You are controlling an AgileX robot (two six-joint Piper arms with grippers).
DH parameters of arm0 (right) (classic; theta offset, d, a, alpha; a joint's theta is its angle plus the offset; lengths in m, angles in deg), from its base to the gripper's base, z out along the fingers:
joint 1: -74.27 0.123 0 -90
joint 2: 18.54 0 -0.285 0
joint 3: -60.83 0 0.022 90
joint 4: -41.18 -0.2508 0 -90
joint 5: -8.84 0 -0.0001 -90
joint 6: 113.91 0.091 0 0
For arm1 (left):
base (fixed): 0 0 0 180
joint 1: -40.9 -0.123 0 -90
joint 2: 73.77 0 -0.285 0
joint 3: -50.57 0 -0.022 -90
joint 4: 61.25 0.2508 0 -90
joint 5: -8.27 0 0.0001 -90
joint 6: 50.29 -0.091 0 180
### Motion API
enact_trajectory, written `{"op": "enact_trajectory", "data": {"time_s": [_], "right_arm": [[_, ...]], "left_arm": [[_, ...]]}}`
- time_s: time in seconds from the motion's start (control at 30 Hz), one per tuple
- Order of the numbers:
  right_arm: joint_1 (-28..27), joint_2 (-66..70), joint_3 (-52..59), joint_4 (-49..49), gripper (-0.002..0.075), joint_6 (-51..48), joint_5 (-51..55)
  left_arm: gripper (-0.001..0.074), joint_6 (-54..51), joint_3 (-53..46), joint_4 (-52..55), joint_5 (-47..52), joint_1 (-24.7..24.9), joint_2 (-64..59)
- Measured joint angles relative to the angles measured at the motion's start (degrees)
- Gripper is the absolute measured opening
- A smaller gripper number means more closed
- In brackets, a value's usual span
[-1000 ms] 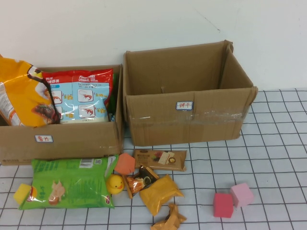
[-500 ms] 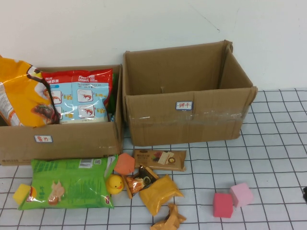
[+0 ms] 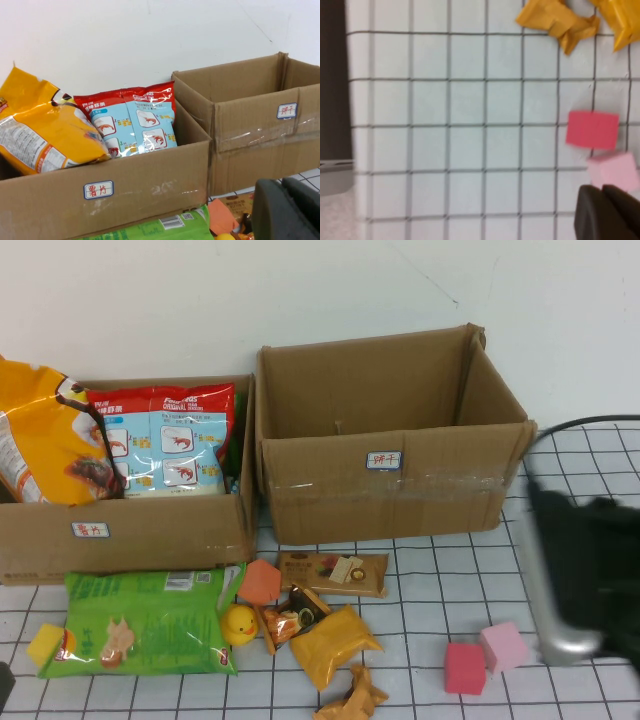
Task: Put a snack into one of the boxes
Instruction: Pick up the biscuit
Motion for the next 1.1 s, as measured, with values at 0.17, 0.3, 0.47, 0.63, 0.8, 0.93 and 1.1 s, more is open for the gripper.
{"op": "enact_trajectory", "data": {"time_s": [0.17,0.3,0.47,0.63,0.8,0.93,1.1], "right_arm": [[3.4,6.8,-0.1,0.7,0.0013,-1.1,-7.8],[6.4,11.2,-0.3,0.7,0.0093,-3.2,-13.2],[9.4,16.9,-0.3,0.8,0.0322,-4.5,-19.0],[12.6,22.8,-0.3,0.8,0.0510,-11.2,-24.3],[15.0,26.9,-0.3,0.8,0.0542,-17.7,-27.7],[15.2,29.6,-0.3,0.8,0.0546,-18.6,-30.5],[15.2,32.4,-0.4,0.8,0.0540,-19.4,-33.8]], "left_arm": [[-0.0001,0.0,0.0,0.0,1.1,0.0,0.0],[-0.0001,0.0,0.0,0.0,2.5,0.0,0.0],[-0.0001,0.0,0.0,0.1,3.7,0.0,0.0],[-0.0001,0.0,0.0,0.2,5.5,0.0,0.0],[-0.0001,0.0,0.0,0.6,6.2,0.0,0.0],[-0.0001,0.0,0.0,0.8,7.9,0.0,0.0],[-0.0001,0.0,0.0,1.2,9.4,0.0,0.0]]}}
